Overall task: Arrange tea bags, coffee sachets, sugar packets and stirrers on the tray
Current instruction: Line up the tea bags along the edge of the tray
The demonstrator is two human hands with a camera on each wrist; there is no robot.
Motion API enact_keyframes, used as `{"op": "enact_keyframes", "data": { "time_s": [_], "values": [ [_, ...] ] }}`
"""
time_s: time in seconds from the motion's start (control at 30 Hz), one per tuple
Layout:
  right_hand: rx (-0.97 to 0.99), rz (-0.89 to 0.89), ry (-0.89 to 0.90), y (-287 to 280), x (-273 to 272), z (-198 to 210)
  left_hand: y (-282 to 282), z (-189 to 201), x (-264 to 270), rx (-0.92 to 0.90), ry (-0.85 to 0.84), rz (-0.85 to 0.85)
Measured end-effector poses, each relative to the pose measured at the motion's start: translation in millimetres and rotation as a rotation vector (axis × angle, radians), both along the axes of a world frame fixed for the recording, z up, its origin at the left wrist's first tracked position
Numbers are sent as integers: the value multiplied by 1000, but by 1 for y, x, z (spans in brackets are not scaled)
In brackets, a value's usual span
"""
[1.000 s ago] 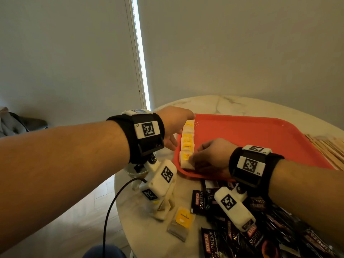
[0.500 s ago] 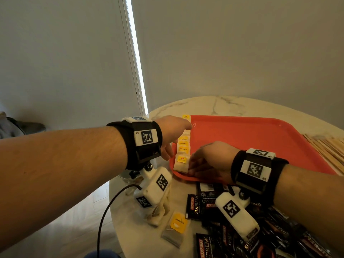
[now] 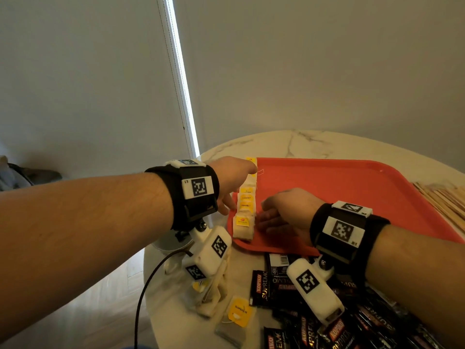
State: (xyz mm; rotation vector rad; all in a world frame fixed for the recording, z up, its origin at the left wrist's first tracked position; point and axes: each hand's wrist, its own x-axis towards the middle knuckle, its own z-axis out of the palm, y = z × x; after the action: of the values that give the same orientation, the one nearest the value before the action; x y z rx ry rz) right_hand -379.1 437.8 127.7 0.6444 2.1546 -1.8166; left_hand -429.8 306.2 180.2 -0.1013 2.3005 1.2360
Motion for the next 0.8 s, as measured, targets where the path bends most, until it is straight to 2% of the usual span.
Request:
{"op": "enact_keyframes", "data": {
  "time_s": [0.37,0.6,0.8],
  "values": [
    [-97,63,-115,-2,6,-7,2,-2,1,-90,23,-9],
    [-60,-15,11,4,-12,-6,5,-1,-11,-35,57,25],
    [-91,-8,-10,2,-21,-8,10,-5,-19,-19,71,21]
  ]
}}
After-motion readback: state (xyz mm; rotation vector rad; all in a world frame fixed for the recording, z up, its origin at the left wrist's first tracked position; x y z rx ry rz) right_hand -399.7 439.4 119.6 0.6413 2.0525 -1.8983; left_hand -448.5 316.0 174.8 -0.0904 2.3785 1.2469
